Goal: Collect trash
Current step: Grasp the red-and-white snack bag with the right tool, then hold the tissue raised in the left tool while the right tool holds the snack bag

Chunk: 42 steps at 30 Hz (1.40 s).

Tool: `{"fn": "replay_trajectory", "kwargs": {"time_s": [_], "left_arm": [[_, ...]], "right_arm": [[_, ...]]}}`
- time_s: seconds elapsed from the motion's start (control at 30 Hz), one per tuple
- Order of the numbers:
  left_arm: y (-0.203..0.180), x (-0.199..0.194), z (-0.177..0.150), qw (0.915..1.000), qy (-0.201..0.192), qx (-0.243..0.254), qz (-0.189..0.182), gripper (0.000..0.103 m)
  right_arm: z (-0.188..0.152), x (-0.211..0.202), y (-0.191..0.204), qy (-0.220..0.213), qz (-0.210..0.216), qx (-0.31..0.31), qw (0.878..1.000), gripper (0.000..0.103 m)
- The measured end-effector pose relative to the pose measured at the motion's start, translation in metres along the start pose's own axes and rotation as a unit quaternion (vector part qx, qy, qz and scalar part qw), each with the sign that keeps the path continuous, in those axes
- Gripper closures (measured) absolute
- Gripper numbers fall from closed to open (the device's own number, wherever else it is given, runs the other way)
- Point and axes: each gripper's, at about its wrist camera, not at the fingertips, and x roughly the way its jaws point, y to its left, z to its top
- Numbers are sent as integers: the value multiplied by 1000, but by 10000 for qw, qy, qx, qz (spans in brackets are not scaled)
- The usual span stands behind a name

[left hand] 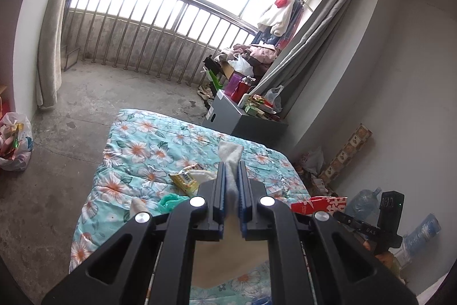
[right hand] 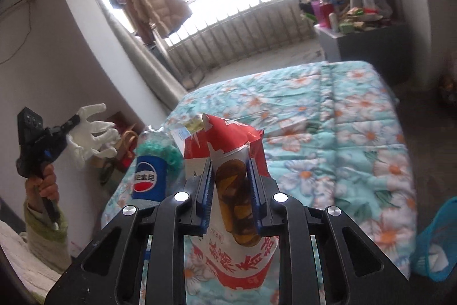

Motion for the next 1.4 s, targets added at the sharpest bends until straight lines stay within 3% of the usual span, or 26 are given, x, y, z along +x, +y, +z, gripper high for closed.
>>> {"fn": "replay_trajectory", "kwargs": {"time_s": [0.13, 0.23, 0.4, 0.6, 1.13, 1.4], "left_arm": [[-24, 4, -1, 9995, 39, 245, -213, 96], [-41, 12, -3, 9985, 108, 403, -354, 96], [-67, 26, -9, 9964, 263, 536, -607, 96], [-95, 34, -14, 9937, 330, 688, -817, 96], [-167, 90, -43, 9854, 797, 1305, -748, 96], [-196, 107, -54, 9808, 846, 1569, -793, 96]], "right_arm": [[-30, -35, 17, -254, -787, -378, 9959, 83], [-55, -47, 21, -169, -999, -455, 9938, 82], [-68, -57, 17, -271, -835, -178, 9960, 78], [-68, -66, 4, -355, -867, 254, 9953, 86], [-72, -132, -52, -1158, -391, 1635, 9789, 88], [-71, -149, -66, -1344, -432, 1841, 9727, 88]]}}
